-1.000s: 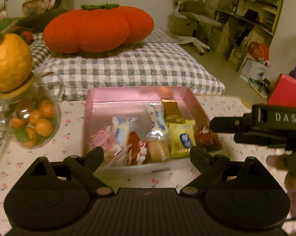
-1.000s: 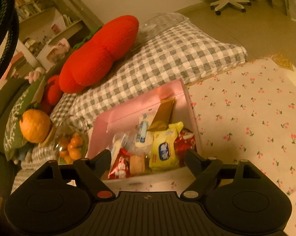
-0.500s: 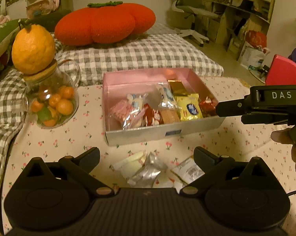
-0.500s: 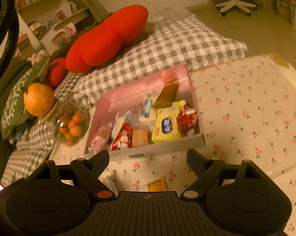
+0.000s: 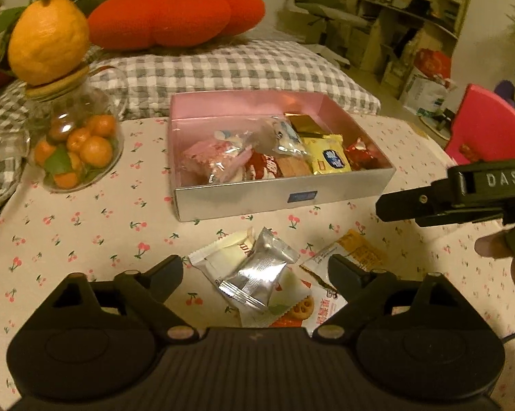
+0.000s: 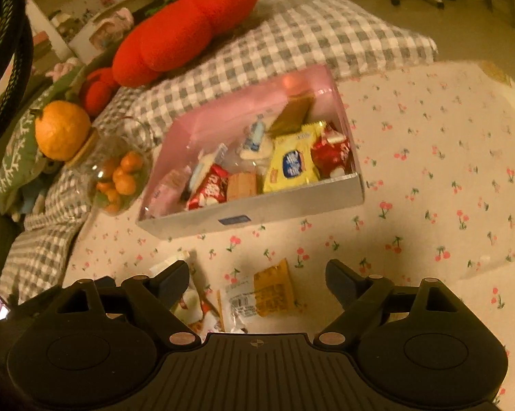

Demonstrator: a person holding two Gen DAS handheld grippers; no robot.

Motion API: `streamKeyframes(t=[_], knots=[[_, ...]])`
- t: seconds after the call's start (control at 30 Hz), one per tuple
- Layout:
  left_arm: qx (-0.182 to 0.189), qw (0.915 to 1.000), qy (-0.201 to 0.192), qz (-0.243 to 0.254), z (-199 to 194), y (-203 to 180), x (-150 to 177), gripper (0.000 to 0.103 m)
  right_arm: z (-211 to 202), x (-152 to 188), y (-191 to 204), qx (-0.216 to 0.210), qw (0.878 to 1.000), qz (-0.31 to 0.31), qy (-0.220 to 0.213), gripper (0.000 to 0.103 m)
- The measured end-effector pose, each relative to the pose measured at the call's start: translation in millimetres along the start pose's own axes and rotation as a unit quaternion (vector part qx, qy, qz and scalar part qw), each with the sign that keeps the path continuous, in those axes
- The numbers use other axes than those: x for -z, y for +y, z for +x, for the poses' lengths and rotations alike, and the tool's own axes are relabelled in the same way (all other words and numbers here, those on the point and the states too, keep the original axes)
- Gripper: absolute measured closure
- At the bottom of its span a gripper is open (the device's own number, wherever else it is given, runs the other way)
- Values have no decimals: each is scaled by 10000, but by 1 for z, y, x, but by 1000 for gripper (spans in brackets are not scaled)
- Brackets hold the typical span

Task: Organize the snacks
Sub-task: 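Grasp silver packet with left tool while right tool grasps orange biscuit packet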

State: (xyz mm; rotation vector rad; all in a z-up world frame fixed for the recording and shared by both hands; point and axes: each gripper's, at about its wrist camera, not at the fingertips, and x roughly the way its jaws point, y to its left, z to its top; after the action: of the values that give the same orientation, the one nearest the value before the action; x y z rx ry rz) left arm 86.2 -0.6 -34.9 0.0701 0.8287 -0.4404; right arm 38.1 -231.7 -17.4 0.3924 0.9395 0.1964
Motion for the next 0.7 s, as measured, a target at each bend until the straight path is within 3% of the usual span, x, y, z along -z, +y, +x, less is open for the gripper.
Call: streamKeyframes(t=[0.17, 0.4, 0.47, 0.7], knots=[[99, 9994, 72, 334, 11, -4, 3, 41, 7, 0, -4, 101, 9998, 50, 138, 14], [103, 9984, 277, 473, 23, -4, 3, 60, 22, 5, -3, 249, 9990, -79, 368, 14], [97, 9985, 322, 426, 25, -2, 3, 72, 27, 7, -1, 299, 9986, -154, 420, 14], [33, 9987, 378, 355, 21, 4, 2, 76, 46, 16, 18, 491, 9953, -636, 538, 14]])
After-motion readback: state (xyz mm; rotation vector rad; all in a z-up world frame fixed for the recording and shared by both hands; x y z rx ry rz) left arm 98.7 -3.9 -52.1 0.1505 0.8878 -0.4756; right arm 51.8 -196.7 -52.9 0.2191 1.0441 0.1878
